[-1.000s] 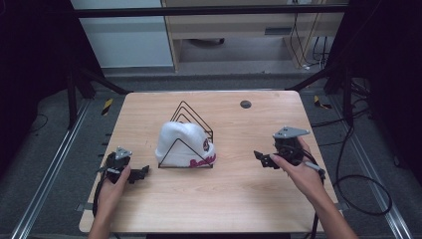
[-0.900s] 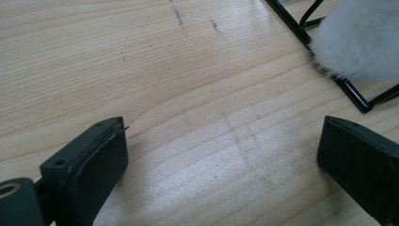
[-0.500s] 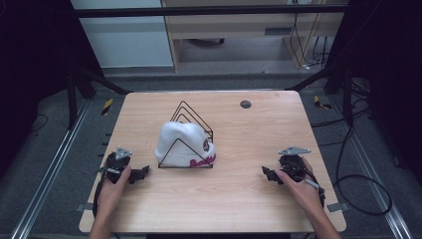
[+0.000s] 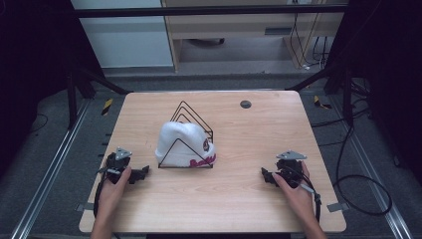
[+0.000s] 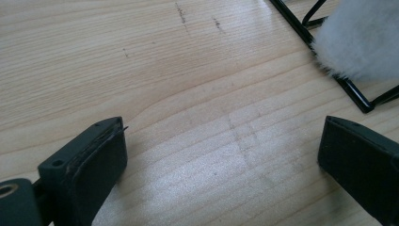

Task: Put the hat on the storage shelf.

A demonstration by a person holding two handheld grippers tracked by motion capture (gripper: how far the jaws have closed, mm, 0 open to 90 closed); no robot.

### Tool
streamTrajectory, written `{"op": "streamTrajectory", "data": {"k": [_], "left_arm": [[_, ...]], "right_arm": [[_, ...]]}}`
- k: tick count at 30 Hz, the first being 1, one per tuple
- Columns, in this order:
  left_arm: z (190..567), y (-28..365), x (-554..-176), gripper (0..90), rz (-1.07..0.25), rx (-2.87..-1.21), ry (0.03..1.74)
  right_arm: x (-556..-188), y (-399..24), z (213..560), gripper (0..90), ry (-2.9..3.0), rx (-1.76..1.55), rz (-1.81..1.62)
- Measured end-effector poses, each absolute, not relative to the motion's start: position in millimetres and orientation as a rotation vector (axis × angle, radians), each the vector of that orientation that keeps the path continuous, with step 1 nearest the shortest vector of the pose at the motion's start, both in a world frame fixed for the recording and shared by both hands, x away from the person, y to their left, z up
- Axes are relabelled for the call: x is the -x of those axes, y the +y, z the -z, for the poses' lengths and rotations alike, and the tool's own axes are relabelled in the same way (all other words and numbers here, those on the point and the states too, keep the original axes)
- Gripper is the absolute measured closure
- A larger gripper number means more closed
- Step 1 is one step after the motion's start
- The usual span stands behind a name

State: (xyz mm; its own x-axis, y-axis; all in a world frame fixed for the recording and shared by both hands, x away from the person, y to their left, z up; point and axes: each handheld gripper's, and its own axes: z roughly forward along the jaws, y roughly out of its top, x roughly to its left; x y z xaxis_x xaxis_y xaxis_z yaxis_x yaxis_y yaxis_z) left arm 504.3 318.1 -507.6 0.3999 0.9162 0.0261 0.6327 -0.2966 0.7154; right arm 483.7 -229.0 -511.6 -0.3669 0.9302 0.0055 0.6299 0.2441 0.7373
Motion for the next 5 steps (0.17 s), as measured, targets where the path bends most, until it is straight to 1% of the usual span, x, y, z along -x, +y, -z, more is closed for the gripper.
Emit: {"op": "streamTrajectory", "data": {"k": [5], "left_arm": [[507.7, 318.4, -502.6, 0.8, -0.587, -2.034, 1.318]], "right_arm": [[-482.6, -228.0, 511.8, 8.8, 2.065, -1.438, -0.914]]}}
